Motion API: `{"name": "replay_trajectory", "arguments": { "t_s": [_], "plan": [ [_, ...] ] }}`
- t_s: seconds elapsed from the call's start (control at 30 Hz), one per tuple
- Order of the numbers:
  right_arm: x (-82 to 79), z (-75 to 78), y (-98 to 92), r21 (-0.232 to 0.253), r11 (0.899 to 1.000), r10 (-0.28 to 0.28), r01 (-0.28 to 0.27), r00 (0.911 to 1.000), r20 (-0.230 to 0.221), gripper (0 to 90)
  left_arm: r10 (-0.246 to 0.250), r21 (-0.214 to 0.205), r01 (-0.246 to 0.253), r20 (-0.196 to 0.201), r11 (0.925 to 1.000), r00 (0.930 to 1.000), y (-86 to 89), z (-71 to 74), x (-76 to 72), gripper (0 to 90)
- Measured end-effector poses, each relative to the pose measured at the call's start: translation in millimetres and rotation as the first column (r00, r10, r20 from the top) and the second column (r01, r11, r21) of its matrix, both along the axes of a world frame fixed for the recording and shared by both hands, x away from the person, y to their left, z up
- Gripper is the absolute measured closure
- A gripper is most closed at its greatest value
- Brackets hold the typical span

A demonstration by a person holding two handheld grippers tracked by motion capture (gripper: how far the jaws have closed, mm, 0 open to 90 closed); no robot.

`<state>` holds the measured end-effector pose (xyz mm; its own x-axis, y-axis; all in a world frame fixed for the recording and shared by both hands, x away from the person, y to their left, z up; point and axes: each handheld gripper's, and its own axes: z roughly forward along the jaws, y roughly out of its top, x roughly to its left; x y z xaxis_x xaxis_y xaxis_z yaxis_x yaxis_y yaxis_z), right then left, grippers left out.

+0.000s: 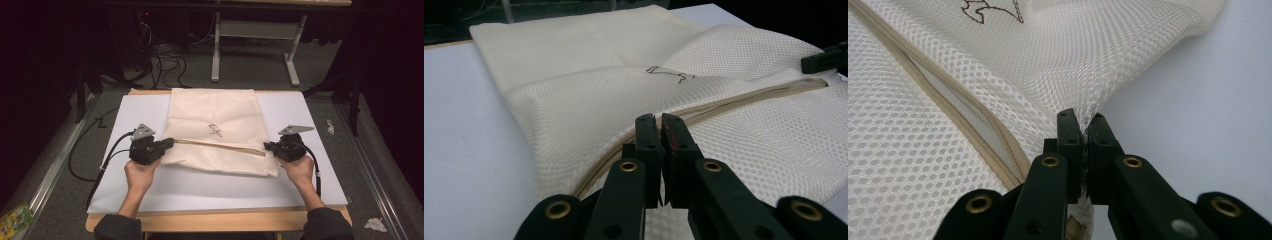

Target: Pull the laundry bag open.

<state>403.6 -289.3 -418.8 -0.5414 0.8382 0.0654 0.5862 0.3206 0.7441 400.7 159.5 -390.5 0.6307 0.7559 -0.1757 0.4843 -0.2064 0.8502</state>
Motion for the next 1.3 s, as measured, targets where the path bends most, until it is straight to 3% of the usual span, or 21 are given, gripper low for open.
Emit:
{"name": "replay_trajectory", "arguments": {
  "t_s": [1.3],
  "plan": [
    [-2.1, 6.3, -16.0, 0.000, 0.999, -0.036, 0.036, 0.9991, 0.023, 88.7, 0.037, 0.008, -0.037, -0.011, 0.9993, 0.9993, 21.4, -2.9, -2.8, 87.4]
  ]
}}
